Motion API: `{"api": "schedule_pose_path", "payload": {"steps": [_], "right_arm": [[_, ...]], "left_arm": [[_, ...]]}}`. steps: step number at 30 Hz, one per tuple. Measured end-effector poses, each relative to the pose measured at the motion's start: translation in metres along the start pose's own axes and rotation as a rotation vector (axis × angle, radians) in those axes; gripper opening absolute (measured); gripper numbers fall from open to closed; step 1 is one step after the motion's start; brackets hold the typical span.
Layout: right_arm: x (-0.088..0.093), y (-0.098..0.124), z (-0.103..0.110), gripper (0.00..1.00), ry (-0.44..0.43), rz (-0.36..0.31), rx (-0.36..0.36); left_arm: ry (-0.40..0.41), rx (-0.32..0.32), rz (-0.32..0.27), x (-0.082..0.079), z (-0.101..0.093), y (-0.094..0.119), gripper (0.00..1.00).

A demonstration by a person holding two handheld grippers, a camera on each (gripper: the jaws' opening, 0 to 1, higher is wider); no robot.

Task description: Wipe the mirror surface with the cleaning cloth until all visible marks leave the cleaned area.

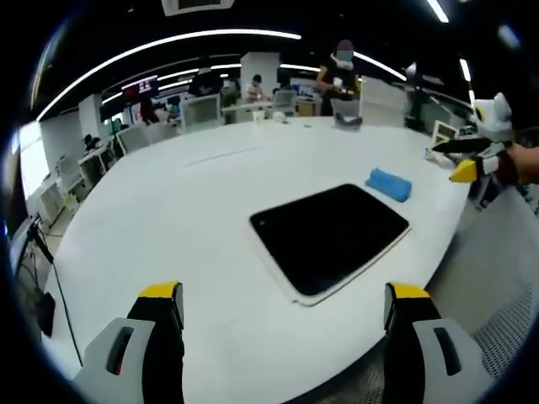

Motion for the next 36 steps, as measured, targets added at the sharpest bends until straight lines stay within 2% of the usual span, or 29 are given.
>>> {"api": "schedule_pose_path", "payload": {"steps": [4, 5, 8, 12, 16, 20, 24, 27, 29, 36], "right_arm": [[0.002, -0.002, 0.011, 1.00, 0.003, -0.002, 0.012], [0.001, -0.003, 0.011, 1.00, 0.043, 0.004, 0.020], [-0.003, -0.002, 0.006, 1.00, 0.060, -0.024, 0.034], [-0.006, -0.006, -0.003, 1.00, 0.029, -0.061, 0.044], [0.006, -0.010, -0.009, 1.00, -0.032, -0.011, 0.072], [0.013, -0.011, -0.016, 1.00, -0.056, -0.002, 0.110], [0.007, -0.009, -0.008, 0.98, 0.015, -0.021, 0.112], [0.004, -0.006, -0.011, 0.99, 0.049, -0.051, 0.168], [0.006, -0.007, -0.013, 0.99, 0.017, -0.032, 0.161], [0.007, -0.007, -0.010, 0.96, -0.008, -0.030, 0.130]], "left_arm": [[0.001, -0.009, 0.003, 0.001, 0.000, 0.000, 1.00], [0.000, -0.011, 0.004, 0.001, 0.000, 0.000, 1.00], [0.000, -0.015, 0.008, 0.001, 0.000, 0.000, 1.00], [-0.010, 0.000, 0.000, 0.001, -0.001, 0.000, 1.00], [-0.001, -0.003, -0.001, 0.000, -0.001, 0.000, 1.00], [-0.009, -0.001, 0.012, 0.001, -0.002, -0.002, 1.00], [-0.006, -0.002, 0.010, 0.001, -0.001, -0.001, 1.00], [-0.008, -0.002, 0.011, 0.001, -0.001, -0.001, 1.00], [-0.004, -0.004, 0.004, 0.001, -0.001, -0.001, 1.00], [-0.001, -0.009, -0.008, 0.000, 0.000, 0.000, 1.00]]}}
Point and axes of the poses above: the point that each gripper's makers call its tool centre point, and the gripper's own axes: y roughly backward along the fingers, z roughly to its left, x roughly out of its underside, the point moved 10 cm from there along y, roughly backward along the fingers, and after that the axes turned 13 degrees about y, right-handed, at the moved point
